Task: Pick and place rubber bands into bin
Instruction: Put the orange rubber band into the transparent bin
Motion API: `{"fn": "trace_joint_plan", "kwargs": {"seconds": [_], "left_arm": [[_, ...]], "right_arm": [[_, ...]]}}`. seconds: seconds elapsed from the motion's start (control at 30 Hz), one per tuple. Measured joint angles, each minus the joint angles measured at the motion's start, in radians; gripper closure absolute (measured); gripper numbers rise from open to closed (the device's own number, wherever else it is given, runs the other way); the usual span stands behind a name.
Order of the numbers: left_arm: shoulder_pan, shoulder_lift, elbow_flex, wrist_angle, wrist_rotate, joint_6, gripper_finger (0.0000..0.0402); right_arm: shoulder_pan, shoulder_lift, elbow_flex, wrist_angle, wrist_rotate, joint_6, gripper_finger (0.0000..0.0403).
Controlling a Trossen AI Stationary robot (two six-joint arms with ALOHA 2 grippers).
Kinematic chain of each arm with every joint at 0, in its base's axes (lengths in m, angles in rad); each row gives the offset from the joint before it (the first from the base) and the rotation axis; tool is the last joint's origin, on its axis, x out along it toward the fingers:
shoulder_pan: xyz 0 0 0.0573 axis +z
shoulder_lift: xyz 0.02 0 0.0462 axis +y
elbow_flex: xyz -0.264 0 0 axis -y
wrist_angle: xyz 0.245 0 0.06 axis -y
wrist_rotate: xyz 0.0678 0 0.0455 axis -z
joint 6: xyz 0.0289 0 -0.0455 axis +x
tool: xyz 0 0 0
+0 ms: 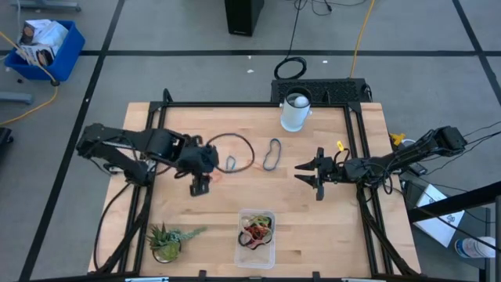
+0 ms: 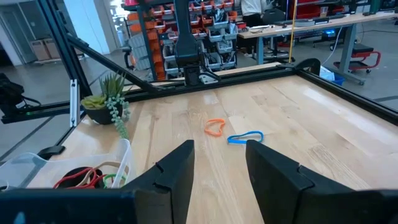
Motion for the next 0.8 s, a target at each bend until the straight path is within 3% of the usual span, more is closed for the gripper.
{"fn": "trace_joint_plan", "kwargs": {"seconds": [0.13,0.27,0.47,0.8], "left_arm": [[0.050,-0.001,-0.068,-0.025,-0.029,0.024,0.0143],[0.096,0.000,-0.187,0.068,-0.047,0.097,0.0154],[0.124,0.000,-0.424,0.328,-0.042,0.230,0.0180],[0.208,0.000,-0.743,0.701,0.060,0.166,0.0208]], "right_arm": [[0.000,0.000,0.000,0.001,0.002,-0.003,0.0264],[0.000,0.000,0.000,0.001,0.002,-0.003,0.0264],[0.000,0.000,0.000,0.001,0.002,0.000,0.0264],[0.000,0.000,0.000,0.001,0.003,-0.003,0.0264]]}}
